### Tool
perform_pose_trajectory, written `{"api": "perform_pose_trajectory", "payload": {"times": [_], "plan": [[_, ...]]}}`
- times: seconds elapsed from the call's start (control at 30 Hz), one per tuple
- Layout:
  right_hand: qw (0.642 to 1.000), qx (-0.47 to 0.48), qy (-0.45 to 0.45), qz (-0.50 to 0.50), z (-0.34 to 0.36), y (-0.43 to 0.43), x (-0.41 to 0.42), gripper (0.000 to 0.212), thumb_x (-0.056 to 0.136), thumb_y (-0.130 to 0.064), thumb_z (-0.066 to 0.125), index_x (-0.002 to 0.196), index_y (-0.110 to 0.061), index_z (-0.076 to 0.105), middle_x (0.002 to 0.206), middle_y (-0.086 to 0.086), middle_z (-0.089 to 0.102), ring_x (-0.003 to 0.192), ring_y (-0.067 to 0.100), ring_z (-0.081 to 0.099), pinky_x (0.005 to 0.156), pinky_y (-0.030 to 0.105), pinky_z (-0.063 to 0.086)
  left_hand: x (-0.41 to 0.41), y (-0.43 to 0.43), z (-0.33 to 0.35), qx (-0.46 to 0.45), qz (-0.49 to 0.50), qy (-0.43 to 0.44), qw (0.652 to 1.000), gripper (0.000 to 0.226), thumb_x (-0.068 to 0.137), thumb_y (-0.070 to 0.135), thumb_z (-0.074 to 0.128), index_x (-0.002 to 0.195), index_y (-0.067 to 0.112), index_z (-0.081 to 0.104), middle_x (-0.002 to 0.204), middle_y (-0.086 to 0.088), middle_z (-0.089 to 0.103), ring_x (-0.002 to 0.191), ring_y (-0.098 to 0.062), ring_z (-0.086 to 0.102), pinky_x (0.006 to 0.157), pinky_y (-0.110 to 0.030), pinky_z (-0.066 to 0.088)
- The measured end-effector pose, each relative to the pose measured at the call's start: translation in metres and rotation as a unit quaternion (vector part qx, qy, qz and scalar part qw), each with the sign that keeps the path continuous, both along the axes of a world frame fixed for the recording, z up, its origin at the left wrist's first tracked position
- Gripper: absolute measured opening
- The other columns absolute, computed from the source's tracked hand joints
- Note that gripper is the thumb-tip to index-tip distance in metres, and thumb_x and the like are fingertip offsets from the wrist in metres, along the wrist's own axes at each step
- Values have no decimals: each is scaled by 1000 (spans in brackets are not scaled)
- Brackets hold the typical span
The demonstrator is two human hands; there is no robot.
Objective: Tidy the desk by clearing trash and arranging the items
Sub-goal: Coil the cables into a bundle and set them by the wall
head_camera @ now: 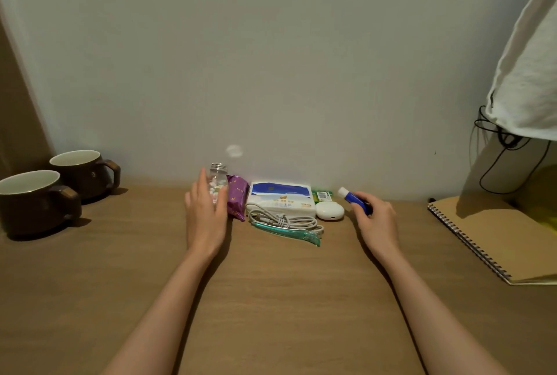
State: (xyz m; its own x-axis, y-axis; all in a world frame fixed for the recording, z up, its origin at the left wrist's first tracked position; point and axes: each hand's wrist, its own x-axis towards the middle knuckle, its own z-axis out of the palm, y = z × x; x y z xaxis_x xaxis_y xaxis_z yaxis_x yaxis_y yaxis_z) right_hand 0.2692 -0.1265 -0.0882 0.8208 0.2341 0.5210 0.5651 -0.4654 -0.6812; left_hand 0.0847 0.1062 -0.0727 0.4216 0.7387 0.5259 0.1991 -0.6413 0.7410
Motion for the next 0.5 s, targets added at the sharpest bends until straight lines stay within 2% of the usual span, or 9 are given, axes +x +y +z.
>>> {"api": "perform_pose_trajectory", "payload": {"times": [0.07,0.17,0.23,0.37,0.43,0.5], "plan": [[999,-5,-17,51,2,3,-10,27,89,-15,63,116,-18,67,103,-1,65,98,14,50,82,22,37,8,-10,-1,2,-11,-2,1000,55,99,28,40,148,12,22,150,-9,33,135,-25,28,106,-34,25],[990,-65,-64,108,-2,5,-25,27,88,-17,64,115,-20,67,104,-10,64,97,7,47,77,10,34,15,-18,-2,36,-21,-4,999,53,98,31,40,147,16,25,145,-6,40,131,-23,36,106,-37,25],[983,-99,-84,131,-4,3,-30,27,89,-17,64,115,-22,66,103,-15,61,98,6,44,77,10,33,15,-20,-4,71,-18,2,997,50,98,30,41,145,18,28,140,-3,45,125,-20,40,106,-37,21],[979,-129,-88,133,-9,-6,-30,24,88,-13,64,112,-19,66,104,-5,64,96,11,41,79,21,31,10,-21,-2,69,-30,-15,997,51,97,26,44,145,17,28,141,-4,45,125,-21,41,107,-39,22],[978,-140,-88,124,-11,-9,-28,25,88,-11,64,112,-16,66,104,-2,63,94,11,40,77,20,30,7,-23,-1,62,-37,-16,997,53,97,25,45,146,16,26,143,-5,43,128,-22,40,108,-43,25],[979,-146,-86,115,-11,-9,-27,26,88,-10,64,114,-14,67,103,-3,57,93,11,40,75,13,30,5,-24,0,63,-44,-12,997,54,97,26,45,147,18,25,144,-5,42,127,-23,41,109,-45,26]]}}
